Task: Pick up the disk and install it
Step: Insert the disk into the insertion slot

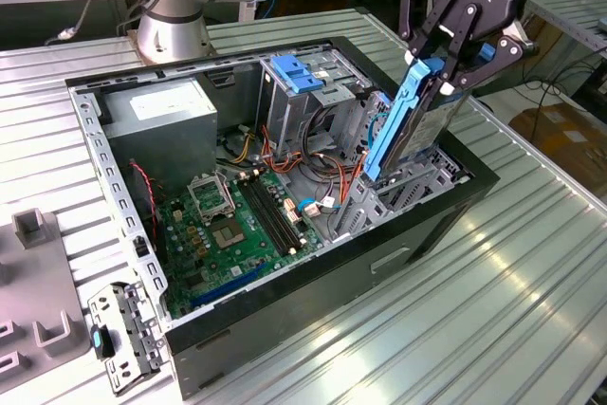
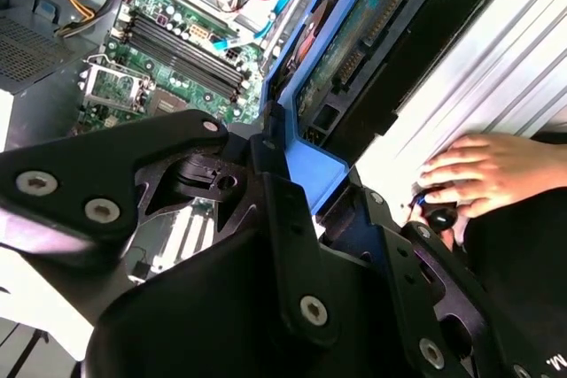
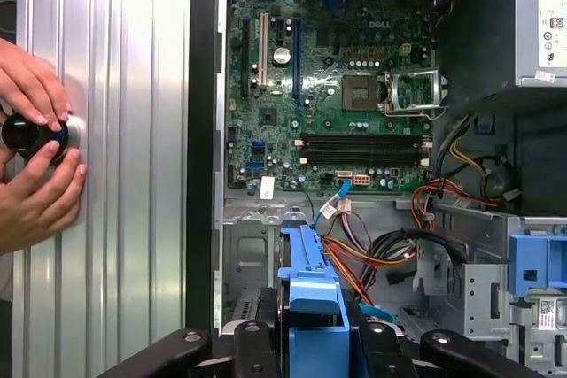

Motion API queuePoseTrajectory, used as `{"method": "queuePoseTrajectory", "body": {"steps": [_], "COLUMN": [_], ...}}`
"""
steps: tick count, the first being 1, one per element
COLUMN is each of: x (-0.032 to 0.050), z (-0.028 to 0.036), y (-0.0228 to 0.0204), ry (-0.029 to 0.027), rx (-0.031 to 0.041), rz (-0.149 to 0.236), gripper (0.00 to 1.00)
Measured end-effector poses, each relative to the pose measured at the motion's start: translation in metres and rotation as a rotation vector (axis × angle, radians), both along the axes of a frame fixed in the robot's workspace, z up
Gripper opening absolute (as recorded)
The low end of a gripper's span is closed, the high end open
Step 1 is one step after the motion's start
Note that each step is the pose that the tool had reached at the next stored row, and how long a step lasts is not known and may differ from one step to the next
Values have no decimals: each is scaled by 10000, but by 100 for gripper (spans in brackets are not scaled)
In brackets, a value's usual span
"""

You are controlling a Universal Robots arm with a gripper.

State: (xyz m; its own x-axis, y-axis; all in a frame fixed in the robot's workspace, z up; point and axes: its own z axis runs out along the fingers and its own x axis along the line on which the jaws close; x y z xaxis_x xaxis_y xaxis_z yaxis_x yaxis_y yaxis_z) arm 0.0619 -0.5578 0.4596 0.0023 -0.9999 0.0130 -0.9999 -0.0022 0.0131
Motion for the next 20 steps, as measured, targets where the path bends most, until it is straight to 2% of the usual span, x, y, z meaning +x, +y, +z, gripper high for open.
{"method": "queuePoseTrajectory", "body": {"steps": [8,20], "x": [15,16], "z": [-61,-95], "y": [0,8], "ry": [13,15], "rx": [-1,1], "rz": [-175,-126], "gripper": [37,37]}}
